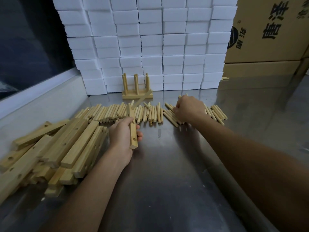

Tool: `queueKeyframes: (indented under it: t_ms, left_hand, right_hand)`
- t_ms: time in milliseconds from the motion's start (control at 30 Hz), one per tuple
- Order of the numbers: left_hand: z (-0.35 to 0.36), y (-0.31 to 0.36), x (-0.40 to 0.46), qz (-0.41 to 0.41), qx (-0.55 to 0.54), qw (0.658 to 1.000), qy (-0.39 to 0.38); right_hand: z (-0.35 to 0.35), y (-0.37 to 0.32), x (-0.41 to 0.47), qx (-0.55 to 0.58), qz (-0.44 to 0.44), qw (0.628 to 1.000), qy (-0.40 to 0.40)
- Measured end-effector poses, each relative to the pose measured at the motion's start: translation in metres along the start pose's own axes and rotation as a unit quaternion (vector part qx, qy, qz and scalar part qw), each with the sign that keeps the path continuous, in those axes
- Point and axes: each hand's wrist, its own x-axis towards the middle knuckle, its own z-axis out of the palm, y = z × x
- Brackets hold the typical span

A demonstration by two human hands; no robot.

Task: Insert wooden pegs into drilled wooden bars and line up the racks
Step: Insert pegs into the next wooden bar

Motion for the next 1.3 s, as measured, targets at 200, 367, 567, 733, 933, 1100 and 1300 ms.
queueKeyframes:
  t_ms: [200, 367, 567, 733, 933, 1100, 1300]
  left_hand:
    - [0.001, 0.001, -0.001, -0.005, -0.002, 1.000, -0.002]
    - [0.001, 0.001, -0.001, -0.005, 0.003, 1.000, -0.004]
    - [0.000, 0.001, -0.001, -0.003, 0.012, 1.000, -0.007]
    - [0.000, 0.001, 0.000, -0.002, 0.015, 1.000, -0.006]
    - [0.000, 0.000, 0.001, 0.001, 0.013, 1.000, -0.005]
    - [0.000, -0.002, 0.002, 0.001, 0.012, 1.000, -0.006]
    - [-0.002, -0.003, 0.005, -0.002, 0.016, 1.000, -0.005]
  right_hand:
    - [0.002, -0.002, 0.009, -0.005, 0.006, 1.000, -0.009]
    - [0.000, -0.007, 0.013, -0.010, 0.011, 1.000, -0.018]
    - [-0.004, -0.013, 0.015, 0.015, 0.027, 0.998, -0.045]
    - [-0.003, -0.015, 0.014, 0.038, 0.035, 0.998, -0.018]
    - [-0.004, -0.016, 0.015, 0.006, 0.033, 0.998, -0.051]
    - [-0.010, -0.018, 0.017, -0.020, 0.025, 0.995, -0.091]
    - [-0.009, -0.019, 0.015, 0.003, 0.021, 0.998, -0.062]
